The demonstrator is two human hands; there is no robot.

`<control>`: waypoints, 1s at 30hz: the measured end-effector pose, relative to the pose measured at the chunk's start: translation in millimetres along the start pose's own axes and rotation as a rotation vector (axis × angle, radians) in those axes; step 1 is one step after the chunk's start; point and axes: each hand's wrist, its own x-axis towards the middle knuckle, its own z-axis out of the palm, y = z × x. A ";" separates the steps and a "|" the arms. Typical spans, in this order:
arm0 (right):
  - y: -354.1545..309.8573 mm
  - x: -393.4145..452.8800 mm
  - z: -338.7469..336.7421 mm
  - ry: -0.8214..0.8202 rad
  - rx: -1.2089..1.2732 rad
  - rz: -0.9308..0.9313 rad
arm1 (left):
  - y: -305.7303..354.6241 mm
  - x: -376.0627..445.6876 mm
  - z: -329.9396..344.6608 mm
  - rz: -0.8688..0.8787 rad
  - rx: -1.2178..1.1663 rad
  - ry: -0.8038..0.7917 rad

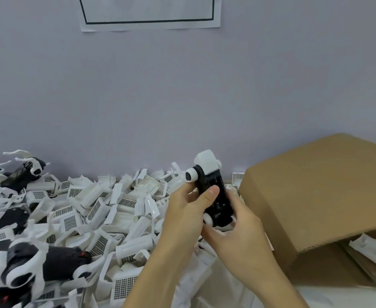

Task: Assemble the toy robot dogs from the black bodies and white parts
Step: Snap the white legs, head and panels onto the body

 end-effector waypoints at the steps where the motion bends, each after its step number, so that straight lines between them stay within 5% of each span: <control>1: -2.0 0.4 -1.5 -0.036 0.029 0.006 | -1.0 0.2 -1.4 0.028 0.059 -0.010; 8: -6.3 7.0 -19.7 0.163 0.297 0.009 | -6.5 -1.2 0.4 0.240 0.480 -0.166; 12: -9.6 10.5 -22.3 0.290 0.109 0.048 | -11.3 -4.2 1.2 0.307 0.658 -0.184; 25: -7.6 13.2 -26.2 0.329 0.118 0.099 | -8.0 -6.7 3.1 0.343 0.647 -0.237; 30: -13.1 13.6 -24.8 0.225 0.354 0.151 | -11.0 -3.6 3.9 0.297 0.493 -0.069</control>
